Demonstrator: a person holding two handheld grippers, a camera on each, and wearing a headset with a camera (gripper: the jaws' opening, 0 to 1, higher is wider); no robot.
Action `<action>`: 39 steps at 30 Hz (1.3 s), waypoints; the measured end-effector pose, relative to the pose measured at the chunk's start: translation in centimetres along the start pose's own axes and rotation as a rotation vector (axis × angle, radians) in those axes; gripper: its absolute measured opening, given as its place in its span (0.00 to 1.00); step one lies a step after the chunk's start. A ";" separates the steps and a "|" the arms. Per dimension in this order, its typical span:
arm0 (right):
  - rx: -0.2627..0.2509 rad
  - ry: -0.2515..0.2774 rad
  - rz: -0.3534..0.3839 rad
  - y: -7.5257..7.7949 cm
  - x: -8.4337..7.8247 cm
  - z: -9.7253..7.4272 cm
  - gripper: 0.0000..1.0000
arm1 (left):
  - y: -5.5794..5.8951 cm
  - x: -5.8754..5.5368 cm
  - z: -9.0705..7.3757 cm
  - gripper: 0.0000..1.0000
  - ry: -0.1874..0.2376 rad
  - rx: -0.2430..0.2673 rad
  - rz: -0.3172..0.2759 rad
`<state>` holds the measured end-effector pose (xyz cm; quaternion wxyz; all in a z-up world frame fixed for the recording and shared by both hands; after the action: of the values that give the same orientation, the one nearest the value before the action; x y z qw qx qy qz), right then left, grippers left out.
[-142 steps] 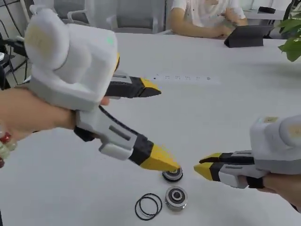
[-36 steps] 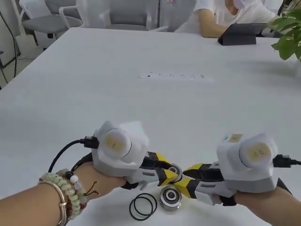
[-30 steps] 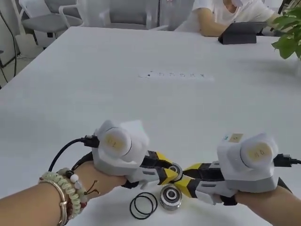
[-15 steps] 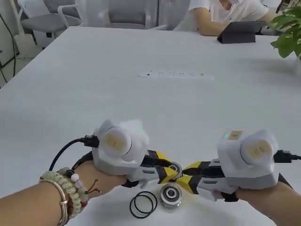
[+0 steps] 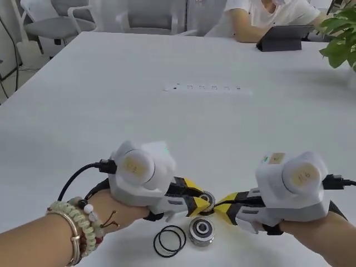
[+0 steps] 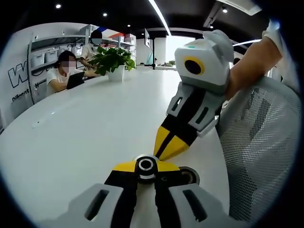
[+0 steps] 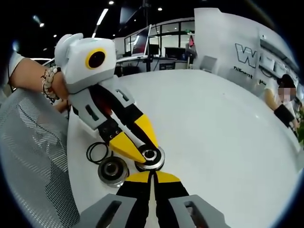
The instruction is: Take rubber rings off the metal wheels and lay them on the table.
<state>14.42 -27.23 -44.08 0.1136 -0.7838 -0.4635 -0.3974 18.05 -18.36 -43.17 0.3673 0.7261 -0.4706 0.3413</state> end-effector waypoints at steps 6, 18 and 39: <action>-0.018 -0.009 0.065 0.5 -0.2 0.0 0.00 | 0.0 0.0 0.0 0.07 -0.001 -0.002 0.006; -0.030 0.046 0.374 1.3 -0.5 -0.5 0.00 | 0.2 0.0 0.0 0.07 -0.006 -0.003 0.018; 0.065 0.155 0.672 1.2 -0.4 -1.3 0.00 | 0.5 0.1 0.2 0.07 -0.009 -0.019 0.047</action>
<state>14.66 -28.88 -43.33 0.2979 -0.8561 -0.1817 -0.3811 17.63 -18.67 -43.10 0.3641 0.7128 -0.4923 0.3419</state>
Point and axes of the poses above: the centre of the closed fingertips' face, and the gripper's own axes: z roughly forward along the fingers, y roughly to its right, x roughly out of its top, the point moved 6 cm from there along -z, roughly backward along the fingers, and after that the axes turned 15 degrees about -z, right-handed, at the moved point
